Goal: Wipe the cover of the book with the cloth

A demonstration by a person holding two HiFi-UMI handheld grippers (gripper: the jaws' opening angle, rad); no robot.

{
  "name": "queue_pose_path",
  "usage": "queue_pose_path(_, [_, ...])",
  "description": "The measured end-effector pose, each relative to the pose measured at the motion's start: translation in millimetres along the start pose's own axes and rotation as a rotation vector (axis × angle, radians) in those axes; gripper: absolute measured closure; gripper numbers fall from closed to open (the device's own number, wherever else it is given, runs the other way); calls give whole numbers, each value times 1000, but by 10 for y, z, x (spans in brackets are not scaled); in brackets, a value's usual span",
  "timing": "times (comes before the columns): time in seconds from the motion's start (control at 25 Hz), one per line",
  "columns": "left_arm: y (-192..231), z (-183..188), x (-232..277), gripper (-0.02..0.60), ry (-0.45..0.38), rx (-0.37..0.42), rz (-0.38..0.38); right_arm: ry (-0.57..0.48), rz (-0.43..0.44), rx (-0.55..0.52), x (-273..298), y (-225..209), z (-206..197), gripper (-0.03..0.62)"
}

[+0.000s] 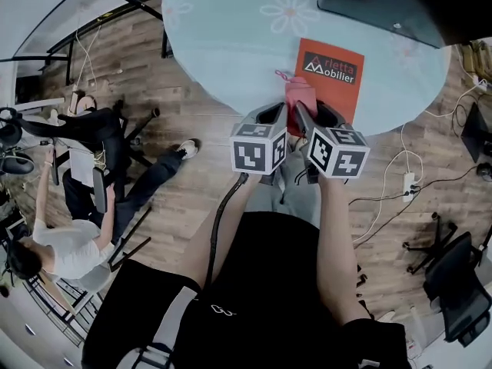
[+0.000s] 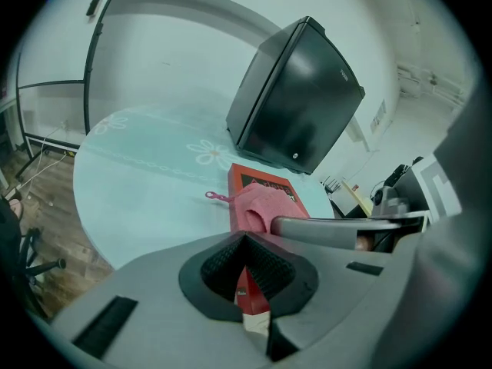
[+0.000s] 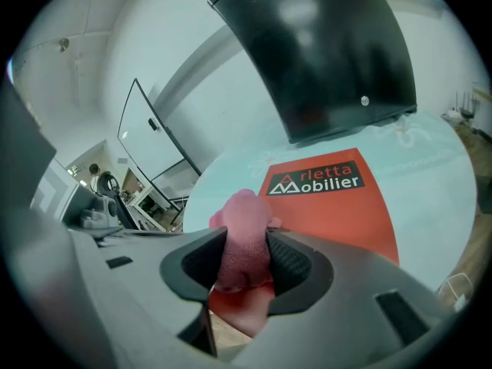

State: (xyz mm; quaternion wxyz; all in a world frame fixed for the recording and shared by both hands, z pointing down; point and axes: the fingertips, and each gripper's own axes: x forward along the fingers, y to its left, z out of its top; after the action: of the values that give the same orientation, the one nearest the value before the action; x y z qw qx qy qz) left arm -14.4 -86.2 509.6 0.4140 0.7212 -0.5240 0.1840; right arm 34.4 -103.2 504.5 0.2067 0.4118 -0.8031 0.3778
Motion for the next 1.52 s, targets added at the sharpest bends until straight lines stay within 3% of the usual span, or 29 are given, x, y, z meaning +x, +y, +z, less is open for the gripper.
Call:
queue_pose_path(1.04, [-984,-148,438,569,106,114,-225,-58,-205,96,-632,-819,-124,434])
queue_pose_path(1.4, [-1068,-200,413,569,103,92,-263,-40,-298,99,-843,-975,-193,436])
queue_pose_path(1.52, [-985,-177,335,569,85,75,-261,-90,-268,125,-940,-868,-56,436])
